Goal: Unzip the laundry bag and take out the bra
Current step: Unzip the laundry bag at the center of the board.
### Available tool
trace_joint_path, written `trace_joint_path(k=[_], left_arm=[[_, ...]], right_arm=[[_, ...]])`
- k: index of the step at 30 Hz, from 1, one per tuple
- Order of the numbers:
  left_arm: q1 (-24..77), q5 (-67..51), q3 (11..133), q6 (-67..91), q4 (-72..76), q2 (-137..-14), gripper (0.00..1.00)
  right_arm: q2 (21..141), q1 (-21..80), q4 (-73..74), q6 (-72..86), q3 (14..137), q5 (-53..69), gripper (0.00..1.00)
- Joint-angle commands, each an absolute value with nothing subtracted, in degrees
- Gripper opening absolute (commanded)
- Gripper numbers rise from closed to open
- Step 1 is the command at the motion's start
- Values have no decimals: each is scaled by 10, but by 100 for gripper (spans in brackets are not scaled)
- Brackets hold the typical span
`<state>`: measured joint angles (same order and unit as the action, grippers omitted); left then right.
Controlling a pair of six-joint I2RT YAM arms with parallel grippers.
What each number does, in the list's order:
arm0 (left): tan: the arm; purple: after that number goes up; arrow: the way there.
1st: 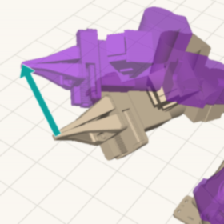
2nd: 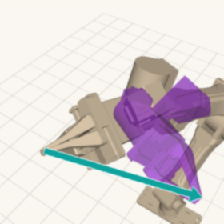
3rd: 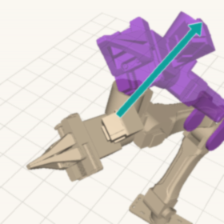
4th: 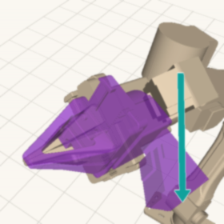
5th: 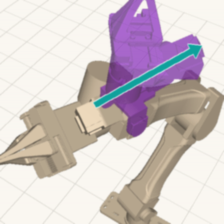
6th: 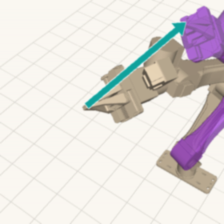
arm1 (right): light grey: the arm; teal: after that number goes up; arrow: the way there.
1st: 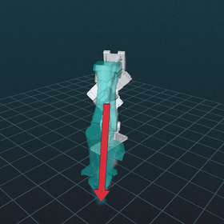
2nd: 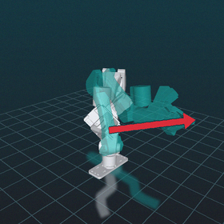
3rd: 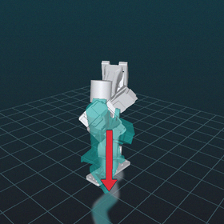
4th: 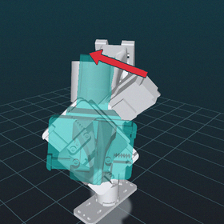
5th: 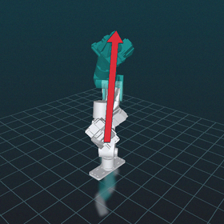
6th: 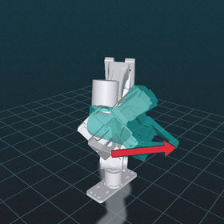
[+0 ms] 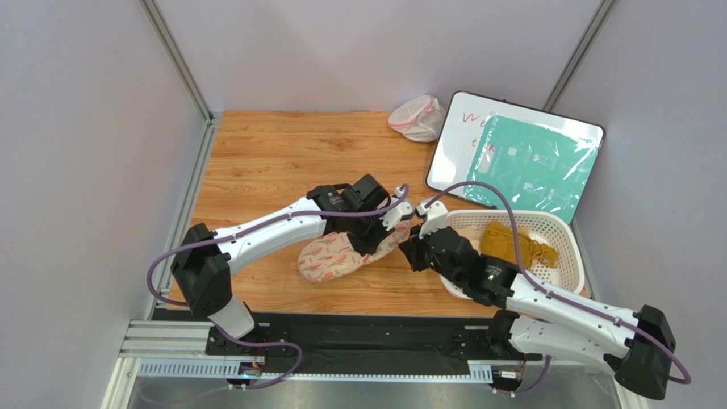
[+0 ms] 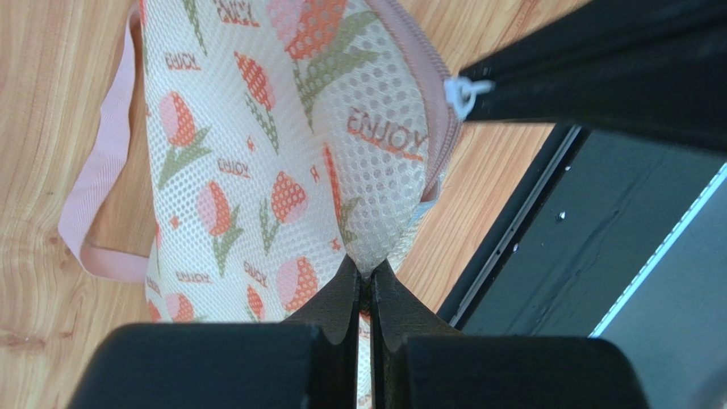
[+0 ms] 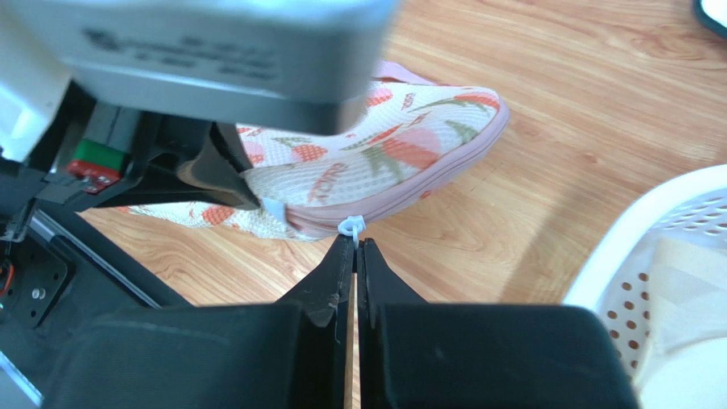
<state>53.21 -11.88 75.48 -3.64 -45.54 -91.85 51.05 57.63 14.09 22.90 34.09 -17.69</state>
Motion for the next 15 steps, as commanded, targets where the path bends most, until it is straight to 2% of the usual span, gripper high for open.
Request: trace_joint_path(k=[1, 11, 12, 13, 15], left_arm=[[531, -98, 762, -49, -478, -916, 0], [532, -116, 766, -55, -476, -907, 0], [533, -119, 766, -56, -475, -906, 6], [534, -128, 766, -59, -474, -898, 25], [537, -133, 760, -62, -467, -889, 50]], right_arm=[[465, 547, 156, 229, 332, -198, 0], [458, 528, 161, 229, 325, -181, 0], [459, 528, 160, 230, 326, -177, 0], [460, 528, 159, 234, 325, -170, 0], [460, 528, 156, 238, 322, -161, 0]])
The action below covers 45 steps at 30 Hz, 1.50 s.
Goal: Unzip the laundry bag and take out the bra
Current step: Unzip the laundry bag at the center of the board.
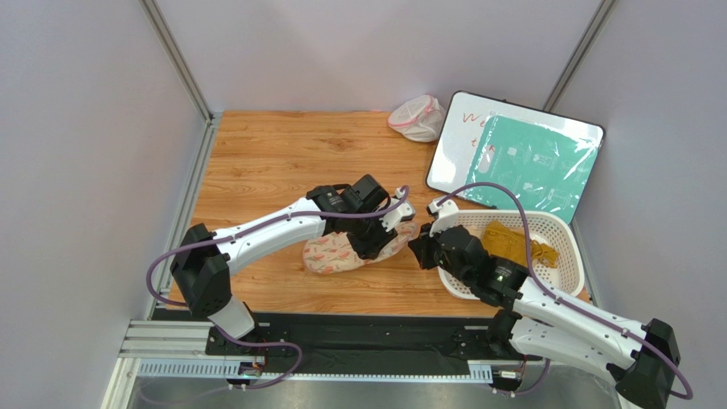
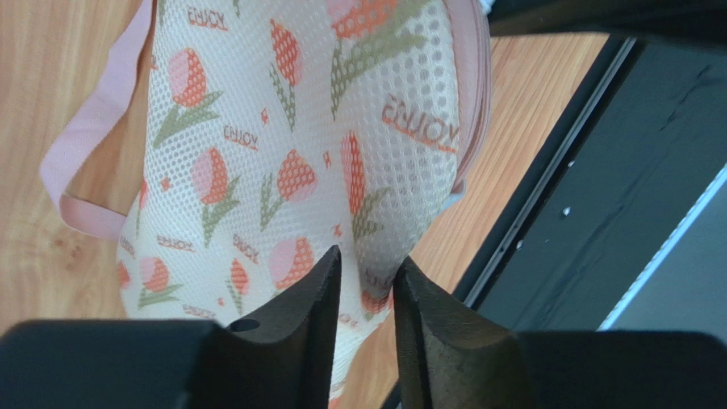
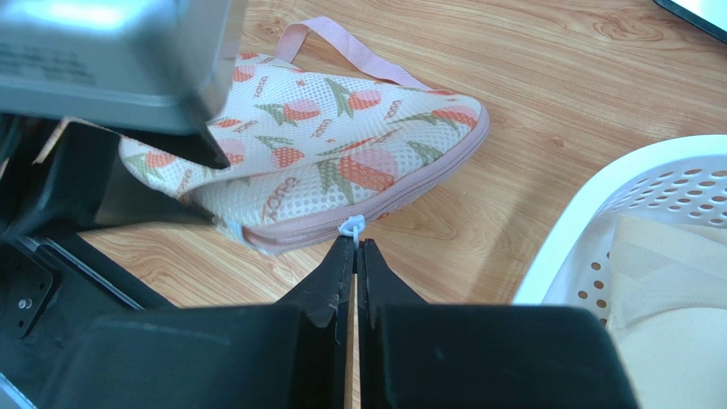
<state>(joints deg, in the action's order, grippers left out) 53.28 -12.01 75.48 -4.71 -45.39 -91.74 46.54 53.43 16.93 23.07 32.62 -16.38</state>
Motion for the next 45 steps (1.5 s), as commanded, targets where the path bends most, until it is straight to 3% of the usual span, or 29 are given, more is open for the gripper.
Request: trace_joint_path(k=[1, 8, 18, 29, 38, 44, 45], left_arm=[[538, -136, 756, -64, -462, -875, 61], [547, -206, 719, -72, -395, -817, 73], [547, -245, 713, -49, -356, -846, 74], [547, -202, 693, -23, -317, -858, 72], [547, -196, 691, -7, -309, -874, 58], [547, -186, 688, -3, -301, -878, 43], [547, -188, 687, -3, -300, -879, 37]], right_arm=[[461, 528, 149, 245, 319, -150, 0], [461, 529, 105, 276, 287, -90, 0], [463, 549, 78, 286, 279, -69, 0], [448, 560, 75, 294, 273, -62, 0], [440, 560, 82, 292, 277, -61, 0], [434, 560, 91, 292, 283, -66, 0], [435, 560, 91, 291, 283, -67, 0]])
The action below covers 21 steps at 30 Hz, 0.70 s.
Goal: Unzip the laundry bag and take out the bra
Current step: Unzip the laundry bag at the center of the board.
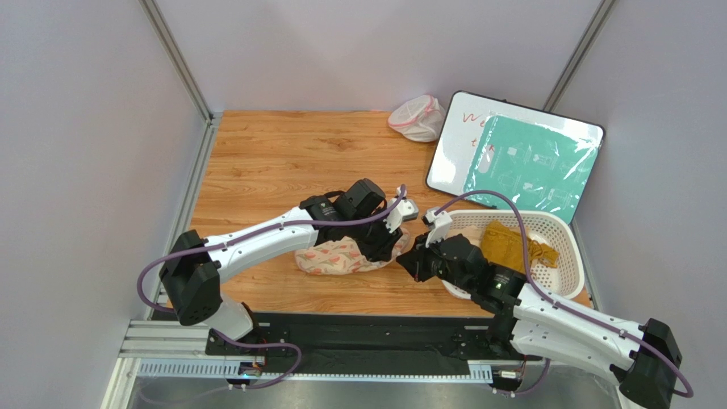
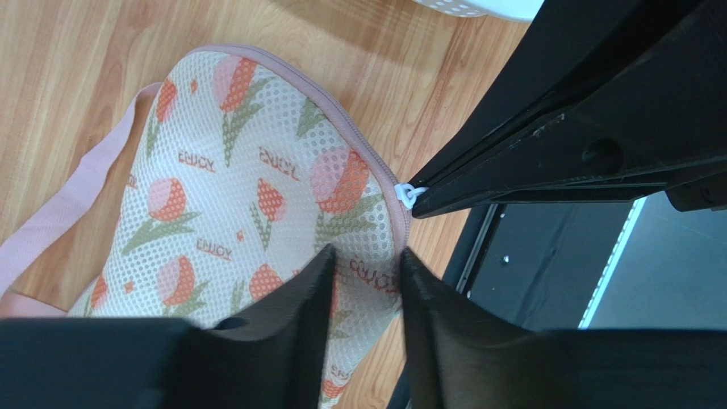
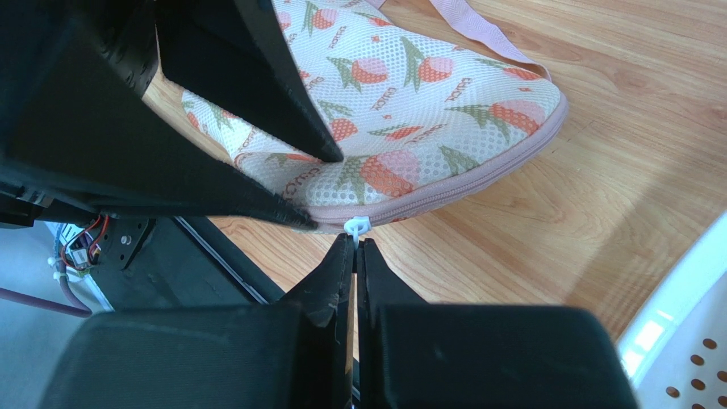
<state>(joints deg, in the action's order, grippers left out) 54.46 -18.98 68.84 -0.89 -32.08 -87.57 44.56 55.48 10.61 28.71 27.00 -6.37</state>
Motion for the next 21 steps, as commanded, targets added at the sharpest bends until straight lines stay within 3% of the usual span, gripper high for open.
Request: trace_joint_path(k=[1, 5, 7, 21], left_arm=[[547, -189, 687, -3, -299, -879, 33], [547, -193, 689, -4, -301, -881, 8], [547, -194, 690, -3, -301, -882, 0], [547, -221, 687, -22, -316, -865, 0]], right_arm=[[435, 560, 91, 290, 284, -67, 0], [437, 560, 95, 291, 286, -69, 0], [436, 559, 96, 291, 286, -72, 0], [446, 526, 141, 276, 298, -95, 0]])
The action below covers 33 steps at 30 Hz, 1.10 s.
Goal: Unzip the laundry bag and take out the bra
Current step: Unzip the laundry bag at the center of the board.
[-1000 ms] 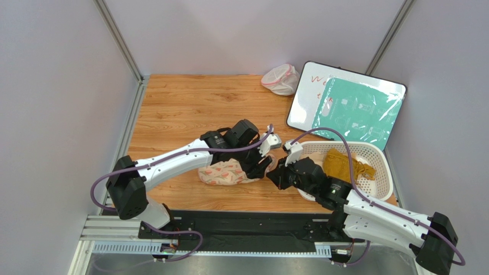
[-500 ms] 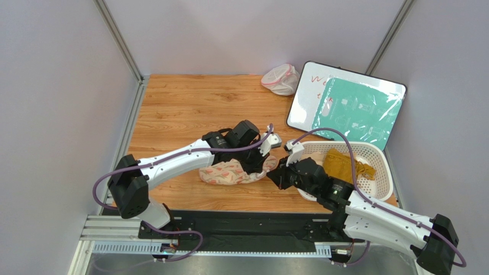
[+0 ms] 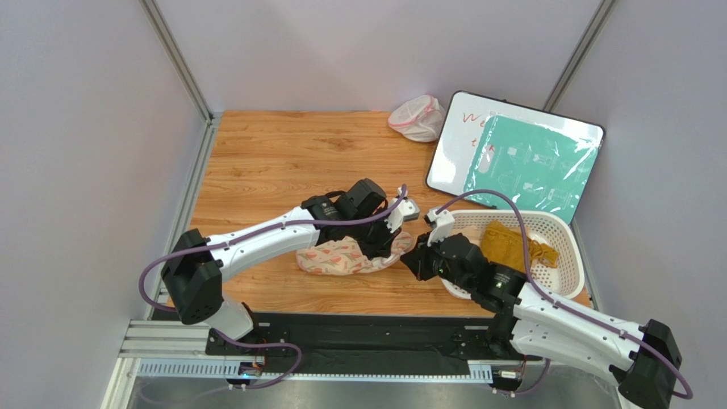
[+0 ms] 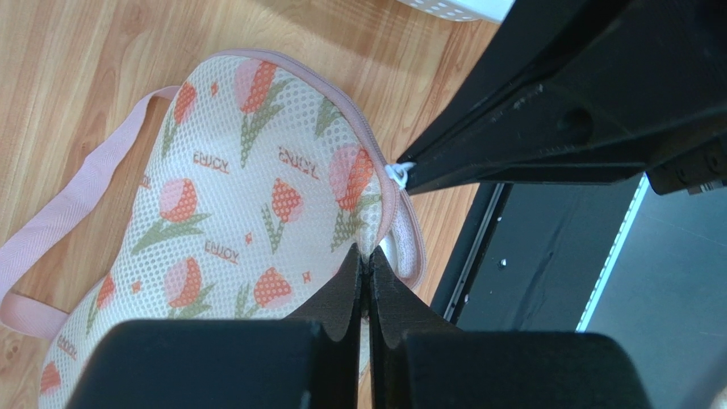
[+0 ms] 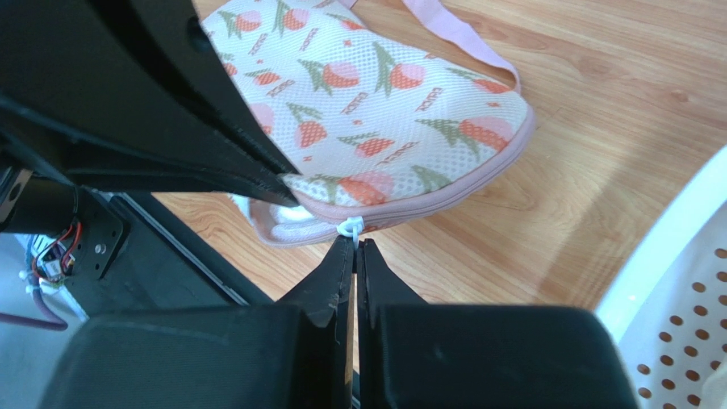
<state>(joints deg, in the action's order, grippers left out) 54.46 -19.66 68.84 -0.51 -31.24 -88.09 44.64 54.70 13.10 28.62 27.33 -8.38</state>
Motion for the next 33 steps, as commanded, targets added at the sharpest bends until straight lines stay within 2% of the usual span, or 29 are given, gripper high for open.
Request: trace_joint_path(k=[1, 11, 23, 24, 25, 27, 28, 30, 31, 33], left_arm=[[547, -222, 688, -23, -316, -862, 0], [547, -244, 682, -48, -321, -839, 0], [547, -249, 686, -60, -330, -829, 0], [547, -247, 687, -59, -330, -829, 3], [547, -244, 687, -56, -330, -827, 20], [547, -244, 688, -54, -330, -826, 37], [547, -246, 689, -51, -329, -826, 48], [547, -250, 688, -49, -327, -827, 55], [547, -251, 688, -49, -326, -828, 62], [547, -256, 689, -47, -325, -830, 65]], right_arm=[[446, 520, 140, 274, 298, -91, 0], [464, 426, 136, 258, 294, -33, 0], [465, 407, 120, 265, 279, 12, 0], [462, 406, 118, 269, 275, 20, 0], [461, 407, 115, 272, 273, 25, 0], [456, 408, 111, 281, 272, 39, 0], [455, 409, 110, 284, 270, 44, 0], [451, 417, 106, 293, 266, 47, 0], [448, 421, 106, 297, 263, 47, 0], [442, 439, 100, 308, 258, 45, 0]])
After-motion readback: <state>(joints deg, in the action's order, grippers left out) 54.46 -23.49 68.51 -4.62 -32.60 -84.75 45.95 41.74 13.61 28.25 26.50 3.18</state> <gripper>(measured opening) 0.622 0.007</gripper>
